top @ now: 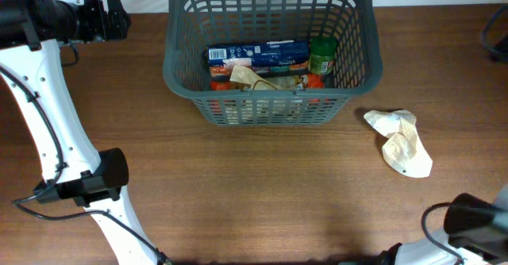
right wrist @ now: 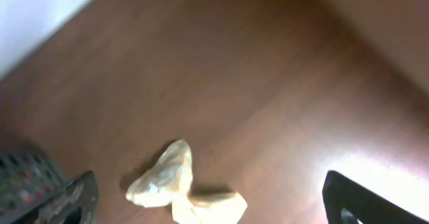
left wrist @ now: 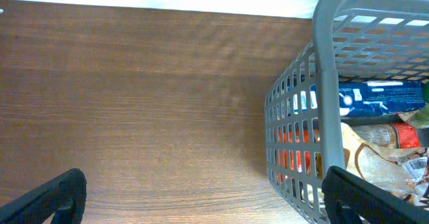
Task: Pack container
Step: 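Move the right gripper to the clear plastic bag and grasp it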
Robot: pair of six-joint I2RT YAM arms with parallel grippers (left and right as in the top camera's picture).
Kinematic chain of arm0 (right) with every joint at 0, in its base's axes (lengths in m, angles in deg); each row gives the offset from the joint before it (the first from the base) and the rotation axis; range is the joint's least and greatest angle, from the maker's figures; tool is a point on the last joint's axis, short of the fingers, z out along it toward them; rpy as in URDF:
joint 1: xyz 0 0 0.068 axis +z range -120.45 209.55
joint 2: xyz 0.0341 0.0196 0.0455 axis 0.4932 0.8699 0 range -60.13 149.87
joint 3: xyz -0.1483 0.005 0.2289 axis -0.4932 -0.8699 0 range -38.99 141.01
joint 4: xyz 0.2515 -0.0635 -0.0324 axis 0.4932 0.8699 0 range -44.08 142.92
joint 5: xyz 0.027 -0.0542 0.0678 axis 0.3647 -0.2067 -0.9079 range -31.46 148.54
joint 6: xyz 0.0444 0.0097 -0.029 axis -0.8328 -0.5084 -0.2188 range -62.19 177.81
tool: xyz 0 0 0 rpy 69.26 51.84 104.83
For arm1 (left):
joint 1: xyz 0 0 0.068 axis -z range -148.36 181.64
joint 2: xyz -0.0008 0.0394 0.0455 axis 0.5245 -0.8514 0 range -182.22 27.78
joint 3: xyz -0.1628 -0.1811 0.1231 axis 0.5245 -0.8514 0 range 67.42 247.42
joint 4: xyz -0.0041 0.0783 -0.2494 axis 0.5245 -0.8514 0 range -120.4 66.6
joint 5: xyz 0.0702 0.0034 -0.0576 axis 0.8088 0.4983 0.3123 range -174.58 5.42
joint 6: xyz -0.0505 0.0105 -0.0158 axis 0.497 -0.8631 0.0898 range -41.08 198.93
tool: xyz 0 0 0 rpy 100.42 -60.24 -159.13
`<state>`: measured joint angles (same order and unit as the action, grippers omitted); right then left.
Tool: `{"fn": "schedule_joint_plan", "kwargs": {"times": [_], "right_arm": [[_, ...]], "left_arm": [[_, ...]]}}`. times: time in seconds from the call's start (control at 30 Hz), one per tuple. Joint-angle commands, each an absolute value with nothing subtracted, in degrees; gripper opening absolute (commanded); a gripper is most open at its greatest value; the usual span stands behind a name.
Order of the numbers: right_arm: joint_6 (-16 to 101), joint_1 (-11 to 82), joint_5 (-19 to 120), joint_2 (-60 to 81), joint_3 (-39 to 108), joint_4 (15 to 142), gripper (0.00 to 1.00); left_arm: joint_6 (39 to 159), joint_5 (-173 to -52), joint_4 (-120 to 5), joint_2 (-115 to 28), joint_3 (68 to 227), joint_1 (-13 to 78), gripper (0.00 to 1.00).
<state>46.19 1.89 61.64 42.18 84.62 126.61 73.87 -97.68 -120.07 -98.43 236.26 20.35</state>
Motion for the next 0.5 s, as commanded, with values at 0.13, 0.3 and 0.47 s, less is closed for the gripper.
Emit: {"fn": "schedule_joint_plan", "kwargs": {"times": [0.13, 0.3, 0.47], "right_arm": [[61.5, 2.2, 49.5, 41.8, 60.2, 121.2, 0.99], [65.2, 2.3, 46.9, 41.8, 47.0, 116.9, 1.00], [68.1, 2.6, 44.6, 41.9, 39.7, 112.8, 0.97]], "left_arm": [[74.2, -98.1, -120.1, -98.8, 236.1, 20.1, 0.99], [74.2, -98.1, -120.1, -98.8, 236.1, 20.1, 0.99], [74.2, -98.1, -120.1, -98.8, 236.1, 20.1, 0.99]]}}
